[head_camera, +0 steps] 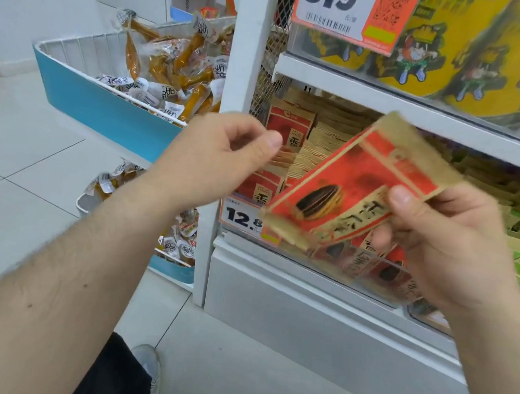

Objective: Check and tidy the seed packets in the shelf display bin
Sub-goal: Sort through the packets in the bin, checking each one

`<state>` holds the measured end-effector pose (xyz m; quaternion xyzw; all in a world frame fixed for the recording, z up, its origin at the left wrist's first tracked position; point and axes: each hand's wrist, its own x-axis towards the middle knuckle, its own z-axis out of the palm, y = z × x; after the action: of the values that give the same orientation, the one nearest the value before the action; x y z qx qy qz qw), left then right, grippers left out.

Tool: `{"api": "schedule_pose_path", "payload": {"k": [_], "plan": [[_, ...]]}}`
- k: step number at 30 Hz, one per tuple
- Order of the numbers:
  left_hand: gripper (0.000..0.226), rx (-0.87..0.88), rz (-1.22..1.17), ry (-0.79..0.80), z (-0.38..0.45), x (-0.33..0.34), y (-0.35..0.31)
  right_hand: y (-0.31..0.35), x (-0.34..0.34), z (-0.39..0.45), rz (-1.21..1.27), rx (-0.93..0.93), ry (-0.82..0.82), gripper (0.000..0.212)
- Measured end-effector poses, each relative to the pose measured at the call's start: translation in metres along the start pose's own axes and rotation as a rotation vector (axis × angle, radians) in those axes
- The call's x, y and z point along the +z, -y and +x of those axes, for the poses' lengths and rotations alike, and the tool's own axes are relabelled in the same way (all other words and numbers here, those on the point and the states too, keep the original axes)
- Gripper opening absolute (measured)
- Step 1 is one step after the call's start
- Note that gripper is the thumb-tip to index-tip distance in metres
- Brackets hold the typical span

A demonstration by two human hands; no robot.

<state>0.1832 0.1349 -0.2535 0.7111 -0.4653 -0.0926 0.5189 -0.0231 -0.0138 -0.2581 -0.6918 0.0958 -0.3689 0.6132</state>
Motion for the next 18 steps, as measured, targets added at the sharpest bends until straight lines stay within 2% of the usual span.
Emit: {"api": "schedule_pose_path", "payload": {"k": [1,3,6,8,12,18], "plan": [[0.02,0.024,0.128,-0.067,0.007,-0.003,0.001,0.009,-0.002,0.003,0.006,-0.056,-0.024,0.029],[0.015,0.038,0.348,-0.077,0.021,-0.005,0.0,0.02,-0.004,0.01,0.019,-0.125,-0.056,0.033],[0.02,0.078,0.555,0.115,0.039,0.003,-0.003,0.029,0.004,0.022,0.007,-0.135,-0.08,0.029],[0.023,0.078,0.593,0.249,0.05,0.009,-0.005,0.029,0.011,0.03,-0.07,-0.151,-0.086,0.023],[0.031,-0.067,0.612,0.465,0.069,0.011,-0.009,0.027,0.011,0.046,-0.263,-0.196,-0.139,0.01],[0.062,-0.185,0.723,0.649,0.088,0.025,-0.009,0.021,0.01,0.055,-0.286,-0.223,-0.099,0.018]]}}
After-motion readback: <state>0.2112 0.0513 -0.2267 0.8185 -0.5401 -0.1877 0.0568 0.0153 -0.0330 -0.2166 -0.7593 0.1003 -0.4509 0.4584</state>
